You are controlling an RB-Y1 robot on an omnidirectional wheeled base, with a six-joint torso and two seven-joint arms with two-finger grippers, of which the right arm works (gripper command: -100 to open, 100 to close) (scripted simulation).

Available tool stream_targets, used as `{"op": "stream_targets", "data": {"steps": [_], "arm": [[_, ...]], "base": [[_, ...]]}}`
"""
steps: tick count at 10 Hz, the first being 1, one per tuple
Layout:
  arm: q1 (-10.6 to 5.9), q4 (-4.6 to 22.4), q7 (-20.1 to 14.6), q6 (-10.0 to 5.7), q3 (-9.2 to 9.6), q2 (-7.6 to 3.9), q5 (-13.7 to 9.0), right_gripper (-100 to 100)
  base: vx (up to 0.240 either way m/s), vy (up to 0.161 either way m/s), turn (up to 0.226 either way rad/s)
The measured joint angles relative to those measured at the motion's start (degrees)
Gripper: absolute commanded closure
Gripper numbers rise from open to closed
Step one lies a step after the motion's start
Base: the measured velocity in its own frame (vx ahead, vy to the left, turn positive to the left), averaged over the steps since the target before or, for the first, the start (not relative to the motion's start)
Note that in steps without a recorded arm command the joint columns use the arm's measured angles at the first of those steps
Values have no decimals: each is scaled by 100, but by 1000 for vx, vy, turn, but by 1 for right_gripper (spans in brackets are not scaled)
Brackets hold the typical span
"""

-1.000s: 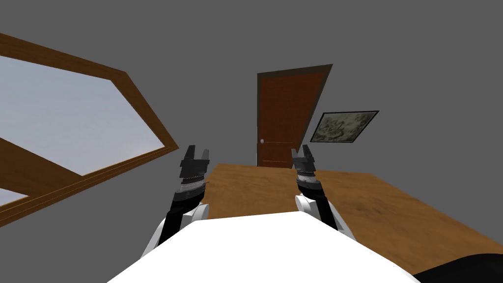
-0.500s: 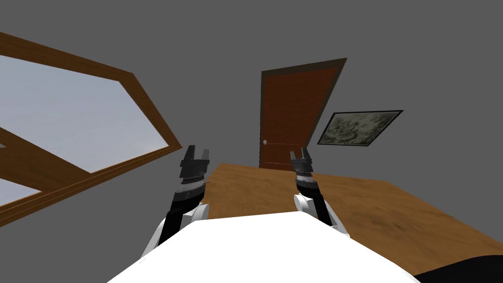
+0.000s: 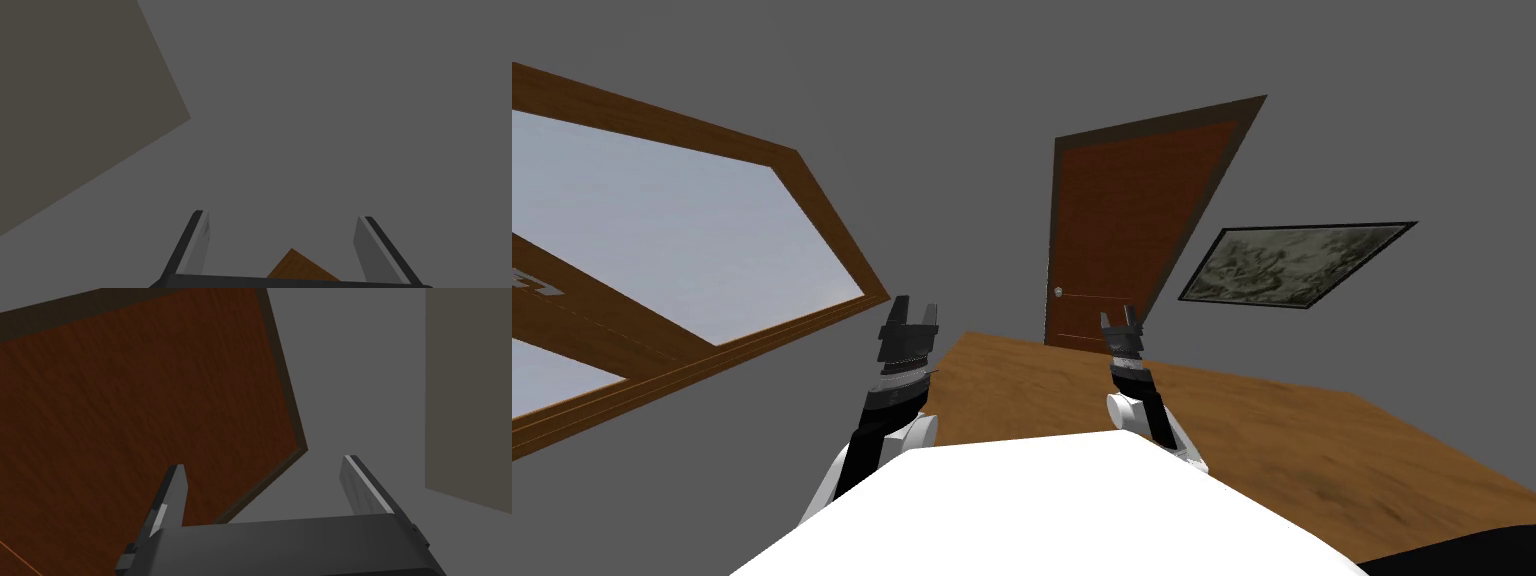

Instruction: Pull the door open

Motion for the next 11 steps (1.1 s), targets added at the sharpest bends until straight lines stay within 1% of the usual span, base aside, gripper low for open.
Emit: {"op": "stream_targets", "data": {"steps": [2, 5, 6, 7, 9, 10, 11], "arm": [[-100, 304, -247, -56, -37, -31, -180, -100], [-321, 895, -603, -199, -62, -38, -434, -100], [-360, 1020, -732, -208, -82, -50, -531, -100], [-362, 1099, -851, -205, -81, -37, -618, -100], [-477, 1399, -1016, -293, -113, -71, -729, -100], [-498, 1513, -1132, -315, -122, -75, -814, -100], [-579, 1685, -1259, -344, -143, -86, -908, -100]], "base": [[85, -37, 119], [99, -34, 124], [92, -48, 119], [61, -31, 42], [61, -18, 102], [81, -40, 147], [88, -34, 126]]}}
